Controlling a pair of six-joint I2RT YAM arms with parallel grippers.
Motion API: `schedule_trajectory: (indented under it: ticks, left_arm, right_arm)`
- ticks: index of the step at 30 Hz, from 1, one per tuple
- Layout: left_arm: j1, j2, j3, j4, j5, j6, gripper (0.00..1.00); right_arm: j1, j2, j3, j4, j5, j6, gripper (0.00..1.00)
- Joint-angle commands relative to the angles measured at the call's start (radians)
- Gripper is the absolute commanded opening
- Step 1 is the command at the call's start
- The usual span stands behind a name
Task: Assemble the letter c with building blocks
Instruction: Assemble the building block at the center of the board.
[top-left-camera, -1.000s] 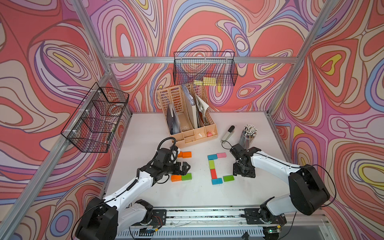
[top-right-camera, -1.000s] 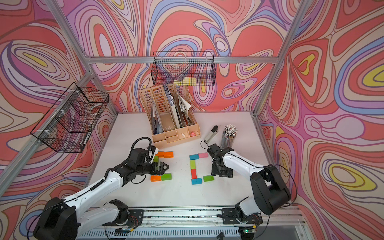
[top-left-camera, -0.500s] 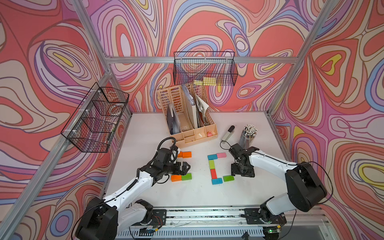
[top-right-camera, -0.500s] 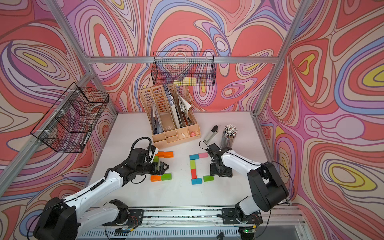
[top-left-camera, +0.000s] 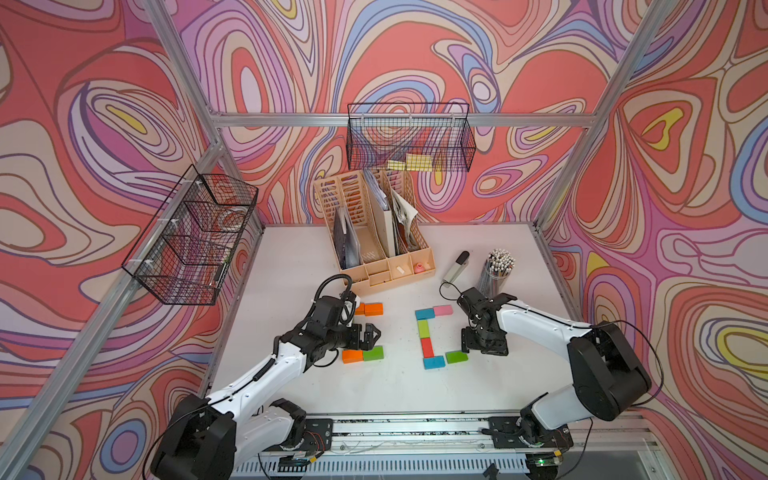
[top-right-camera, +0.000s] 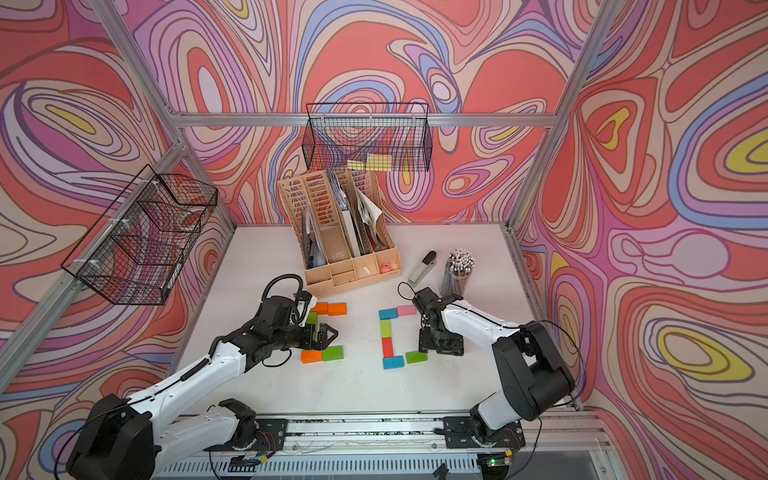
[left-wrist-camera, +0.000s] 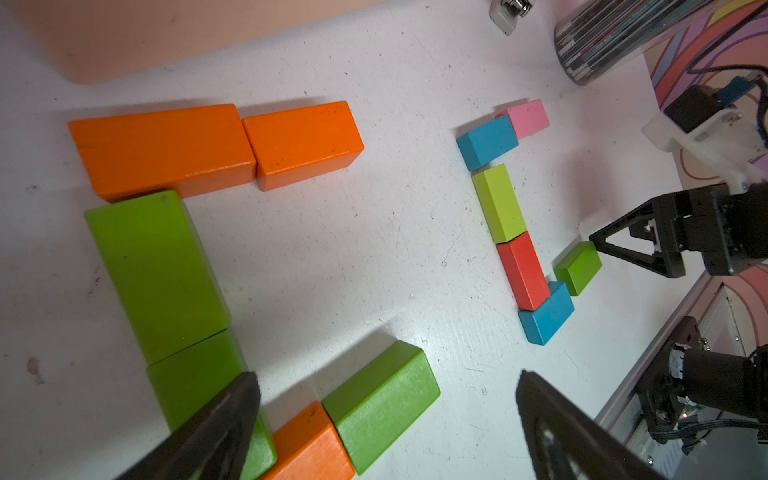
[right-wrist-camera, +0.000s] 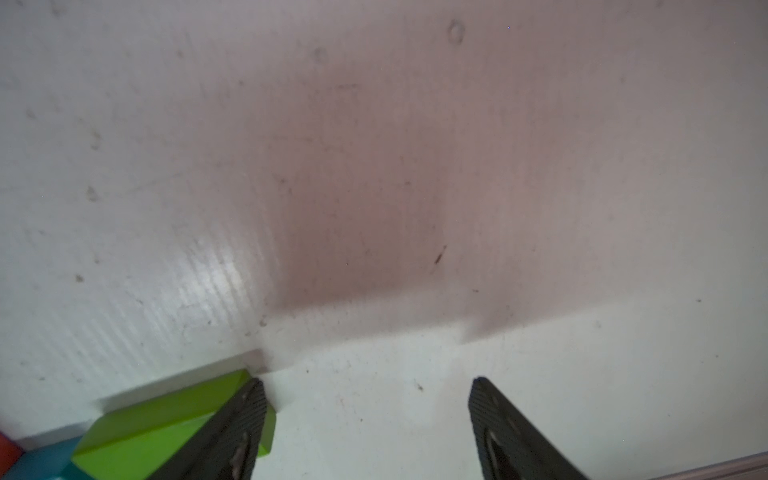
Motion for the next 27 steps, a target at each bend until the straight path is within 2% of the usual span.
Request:
schedule_trajectory:
  ticks: [1, 27]
  left_arm:
    - [-0.006, -0.017, 0.006, 0.016, 0.007, -0.006, 0.99]
    - [-0.006, -0.026, 0.003, 0.018, 0.013, -0.011, 0.99]
  right_arm:
    - [0.006, 0.009, 0.013, 0.004, -0.013, -0.003, 0.81]
    - [0.015, -0.001, 0.009, 0.011, -0.035, -0.006, 0.81]
